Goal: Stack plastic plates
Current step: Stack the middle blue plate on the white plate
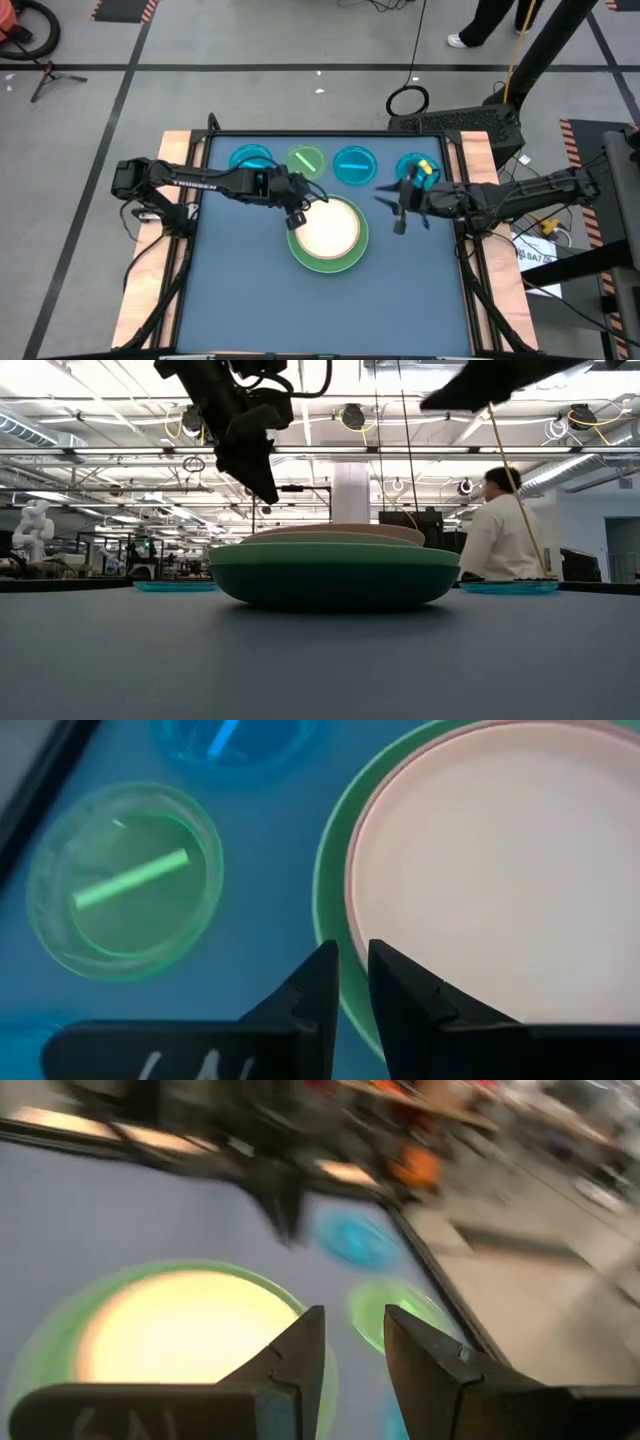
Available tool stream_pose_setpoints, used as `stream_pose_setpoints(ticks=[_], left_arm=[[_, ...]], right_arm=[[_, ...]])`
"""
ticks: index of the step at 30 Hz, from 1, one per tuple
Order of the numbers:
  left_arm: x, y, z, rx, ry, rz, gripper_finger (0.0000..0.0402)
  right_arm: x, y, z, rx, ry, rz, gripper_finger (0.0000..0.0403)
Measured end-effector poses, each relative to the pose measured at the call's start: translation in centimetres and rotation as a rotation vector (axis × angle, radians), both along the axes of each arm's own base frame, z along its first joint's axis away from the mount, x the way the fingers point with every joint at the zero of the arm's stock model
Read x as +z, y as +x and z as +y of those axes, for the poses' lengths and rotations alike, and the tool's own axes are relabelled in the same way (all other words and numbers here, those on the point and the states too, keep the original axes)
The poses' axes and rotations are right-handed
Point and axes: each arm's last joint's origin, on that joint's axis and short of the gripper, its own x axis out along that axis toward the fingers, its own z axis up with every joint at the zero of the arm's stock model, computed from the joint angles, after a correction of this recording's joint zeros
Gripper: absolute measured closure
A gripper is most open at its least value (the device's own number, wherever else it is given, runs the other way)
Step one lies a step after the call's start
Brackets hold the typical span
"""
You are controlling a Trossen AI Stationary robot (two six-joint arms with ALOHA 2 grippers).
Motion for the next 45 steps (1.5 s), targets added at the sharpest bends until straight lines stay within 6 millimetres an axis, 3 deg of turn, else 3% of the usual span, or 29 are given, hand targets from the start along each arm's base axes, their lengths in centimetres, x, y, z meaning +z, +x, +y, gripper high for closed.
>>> stream_pose_setpoints(ticks=[8, 15, 20, 24, 34, 40, 45], left_arm=[[0.1, 0.1, -0.1, -0.278, 0.21, 0.077, 0.0339], [-1.0, -0.5, 2.2, -0.492, 0.255, 0.149, 0.0339], [-1.8, -1.6, 5.1, -0.381, 0.196, 0.185, 0.0339], [-1.1, -2.3, 5.9, -0.334, 0.187, 0.173, 0.0339], [2.1, -5.4, 5.3, -0.307, 0.229, 0.065, 0.0339], [2.1, -8.3, 4.5, -0.29, 0.309, -0.098, 0.0339], [3.5, -9.7, 4.2, -0.314, 0.406, -0.203, 0.0339]], right_arm=[[-1.5, -0.3, -2.8, -0.309, 0.204, 0.05, 0.0305], [-4.0, 1.4, -5.5, -0.425, 0.323, 0.137, 0.0305], [-4.9, 2.6, -7.8, -0.439, 0.472, 0.09, 0.0305], [-4.7, 3.0, -9.9, -0.53, 0.567, 0.057, 0.0305], [-4.0, 5.1, -14.3, -0.576, 0.664, 0.067, 0.03], [-5.2, 6.0, -16.6, -0.698, 0.723, 0.218, 0.0271], [-6.8, 5.7, -19.0, -0.817, 0.777, 0.354, 0.0248]])
